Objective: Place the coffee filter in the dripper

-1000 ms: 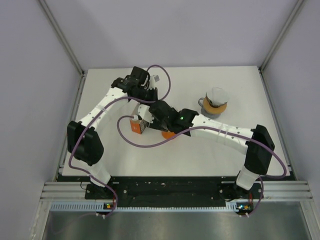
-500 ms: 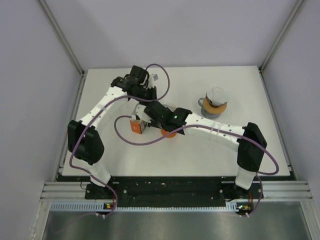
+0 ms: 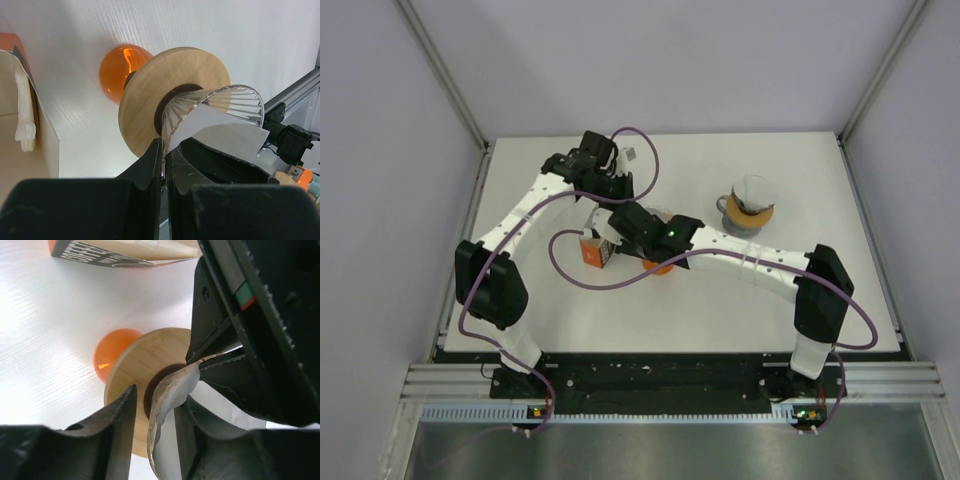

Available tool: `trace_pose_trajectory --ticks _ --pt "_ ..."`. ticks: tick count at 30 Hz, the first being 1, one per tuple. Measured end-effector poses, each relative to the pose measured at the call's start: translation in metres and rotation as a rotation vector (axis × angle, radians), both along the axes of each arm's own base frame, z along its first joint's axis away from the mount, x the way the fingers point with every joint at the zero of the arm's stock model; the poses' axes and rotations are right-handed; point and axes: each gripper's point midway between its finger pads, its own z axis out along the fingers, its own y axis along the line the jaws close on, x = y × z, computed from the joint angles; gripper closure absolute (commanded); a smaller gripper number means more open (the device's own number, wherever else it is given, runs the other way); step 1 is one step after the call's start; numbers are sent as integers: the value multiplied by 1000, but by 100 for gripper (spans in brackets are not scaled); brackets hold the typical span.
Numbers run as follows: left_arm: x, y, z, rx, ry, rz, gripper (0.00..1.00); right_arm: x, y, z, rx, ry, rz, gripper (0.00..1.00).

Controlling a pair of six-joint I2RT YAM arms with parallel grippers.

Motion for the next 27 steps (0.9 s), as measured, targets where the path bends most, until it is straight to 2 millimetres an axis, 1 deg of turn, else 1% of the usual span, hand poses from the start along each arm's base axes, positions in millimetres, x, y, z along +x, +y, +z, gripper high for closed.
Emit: trace_pose_trajectory --ticks 1,4,6,7,14,15,16,17,18,19,20,25,26,27 --pt "0 0 0 -3 0 -2 100 0 -1 0 -5 1 1 65" --pt "-1 -1 0 -3 1 -5 100 -1 1 0 2 3 5 83" --pt "-1 0 0 -2 3 -6 100 0 1 -1 -2 2 6 98" --pt "-1 0 0 0 3 -6 100 0 0 -1 -3 0 2 100" --pt "-1 0 0 2 6 4 100 3 -3 0 -3 -2 -18 100" --pt "-1 0 0 2 7 5 100 3 -3 0 -2 -1 -20 91" --pt "-1 0 0 2 7 5 100 3 -3 0 -2 -1 -20 76" --pt "-1 0 0 2 7 5 100 3 -3 0 1 0 -23 70" --pt "-1 0 0 1 8 5 100 3 -3 0 4 2 -24 73" --pt "-1 0 0 -2 4 0 100 2 -3 -1 2 10 -21 92" --pt "-1 0 0 -2 4 -2 100 1 -4 -2 -2 11 -20 100" --pt "-1 -1 0 0 0 -3 100 2 -6 -1 -7 13 -25 100" --pt "-1 -1 0 0 0 -3 100 2 -6 -1 -7 13 -25 96" --pt "-1 -1 0 0 0 -3 100 2 -6 -1 -6 14 -26 74"
